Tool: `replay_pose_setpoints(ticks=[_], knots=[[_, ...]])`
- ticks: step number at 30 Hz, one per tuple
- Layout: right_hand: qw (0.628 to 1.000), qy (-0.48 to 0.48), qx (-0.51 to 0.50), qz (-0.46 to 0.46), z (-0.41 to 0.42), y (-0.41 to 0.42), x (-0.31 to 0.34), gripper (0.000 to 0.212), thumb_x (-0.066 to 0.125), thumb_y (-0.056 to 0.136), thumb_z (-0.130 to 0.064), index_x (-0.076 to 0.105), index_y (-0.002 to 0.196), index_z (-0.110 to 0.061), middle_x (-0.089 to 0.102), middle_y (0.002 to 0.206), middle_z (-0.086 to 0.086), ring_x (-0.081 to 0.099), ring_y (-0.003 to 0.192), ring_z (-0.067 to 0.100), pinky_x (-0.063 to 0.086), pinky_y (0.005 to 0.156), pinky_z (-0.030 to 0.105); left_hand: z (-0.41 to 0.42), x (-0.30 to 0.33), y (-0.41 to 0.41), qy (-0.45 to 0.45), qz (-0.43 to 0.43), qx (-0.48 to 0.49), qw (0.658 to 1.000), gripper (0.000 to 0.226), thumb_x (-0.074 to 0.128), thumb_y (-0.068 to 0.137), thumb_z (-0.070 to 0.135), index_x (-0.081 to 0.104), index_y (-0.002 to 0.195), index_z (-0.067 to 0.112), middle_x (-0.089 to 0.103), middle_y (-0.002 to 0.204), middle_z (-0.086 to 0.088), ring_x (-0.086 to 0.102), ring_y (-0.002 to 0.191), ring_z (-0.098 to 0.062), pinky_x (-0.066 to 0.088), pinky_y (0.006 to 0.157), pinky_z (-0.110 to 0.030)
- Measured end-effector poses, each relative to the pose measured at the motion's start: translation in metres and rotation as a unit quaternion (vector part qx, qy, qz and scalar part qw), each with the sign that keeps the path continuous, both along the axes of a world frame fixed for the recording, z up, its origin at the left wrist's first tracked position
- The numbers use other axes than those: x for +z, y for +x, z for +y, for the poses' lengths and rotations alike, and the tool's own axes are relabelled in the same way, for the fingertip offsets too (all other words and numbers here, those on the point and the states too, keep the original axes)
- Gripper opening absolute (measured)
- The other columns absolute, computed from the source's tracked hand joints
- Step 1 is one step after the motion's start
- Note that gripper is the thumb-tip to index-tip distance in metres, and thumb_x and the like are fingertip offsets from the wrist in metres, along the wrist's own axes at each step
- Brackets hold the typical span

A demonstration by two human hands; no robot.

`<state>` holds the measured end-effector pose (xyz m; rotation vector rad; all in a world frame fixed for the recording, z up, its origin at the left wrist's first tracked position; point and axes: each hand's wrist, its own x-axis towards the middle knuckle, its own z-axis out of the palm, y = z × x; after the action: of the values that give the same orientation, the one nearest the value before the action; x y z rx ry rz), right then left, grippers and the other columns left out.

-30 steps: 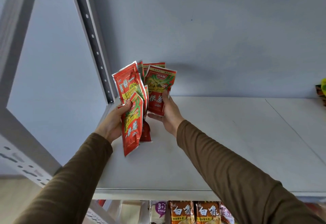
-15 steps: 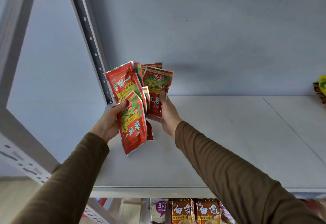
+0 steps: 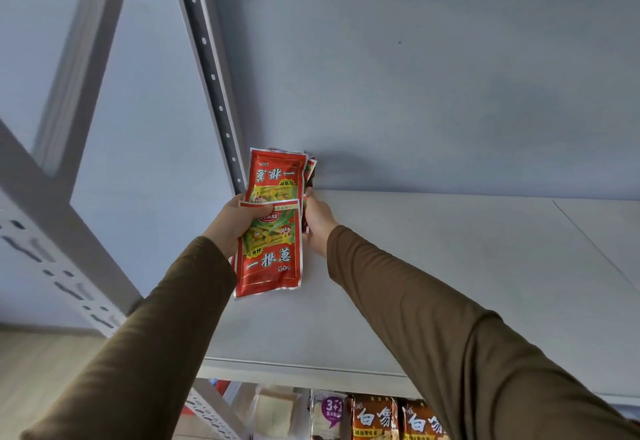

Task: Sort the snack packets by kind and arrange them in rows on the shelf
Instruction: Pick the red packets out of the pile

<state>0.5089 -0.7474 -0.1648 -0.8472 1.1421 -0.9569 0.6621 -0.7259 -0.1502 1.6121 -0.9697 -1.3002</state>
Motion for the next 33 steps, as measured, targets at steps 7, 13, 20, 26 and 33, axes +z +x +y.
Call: replay_pose_setpoints(ticks=[7,13,20,26,33], knots=[[0.989,-0.099,-0.069,0.087,-0.001,0.01,-0.02,0.052,0.028,0.103,-0.06,0.055,0.123,-0.021,0.071,0.11,0.0,0.072,0.094,0.017,0.058,0.088,0.04,0.009,-0.013,0.001,-0.031,-0.124,0.018,0.992,0.068,0.08,0.08,0.053,0.045,0.133,0.029,0.068,0.119,0.003,0.074,0.095,-0.027,0.06,0.089,-0.052],[0.99,-0.115,-0.047,0.061,0.016,0.019,-0.036,0.034,0.048,0.104,-0.04,0.043,0.136,-0.029,0.067,0.116,-0.003,0.071,0.096,0.016,0.059,0.086,0.041,0.013,-0.015,-0.008,-0.041,-0.141,-0.012,0.989,0.051,0.064,0.096,0.048,0.041,0.138,0.031,0.069,0.12,0.002,0.074,0.086,-0.02,0.061,0.074,-0.038],[0.992,-0.107,-0.048,0.055,0.012,0.019,-0.033,0.035,0.053,0.102,-0.036,0.044,0.135,-0.031,0.066,0.121,-0.002,0.07,0.099,0.017,0.058,0.084,0.037,0.013,-0.004,-0.009,-0.045,-0.131,-0.046,0.989,0.054,0.065,0.097,0.039,0.036,0.142,0.04,0.067,0.109,0.006,0.072,0.088,-0.019,0.059,0.078,-0.038],[0.988,-0.132,-0.074,0.036,0.019,0.024,-0.036,0.059,0.057,0.1,-0.035,0.027,0.151,-0.036,0.06,0.131,-0.006,0.065,0.11,0.014,0.056,0.091,0.04,0.018,-0.006,-0.014,-0.084,-0.207,-0.037,0.974,0.047,0.068,0.094,0.045,0.046,0.134,0.034,0.066,0.114,0.006,0.069,0.086,-0.015,0.056,0.084,-0.037],[0.973,-0.159,-0.096,0.135,0.025,0.026,-0.039,0.058,0.059,0.091,-0.046,0.033,0.143,-0.042,0.056,0.131,-0.009,0.06,0.118,0.016,0.054,0.098,0.049,0.019,-0.008,-0.009,-0.052,-0.222,-0.033,0.973,0.048,0.071,0.09,0.049,0.047,0.128,0.031,0.067,0.115,0.005,0.07,0.085,-0.015,0.058,0.083,-0.038]])
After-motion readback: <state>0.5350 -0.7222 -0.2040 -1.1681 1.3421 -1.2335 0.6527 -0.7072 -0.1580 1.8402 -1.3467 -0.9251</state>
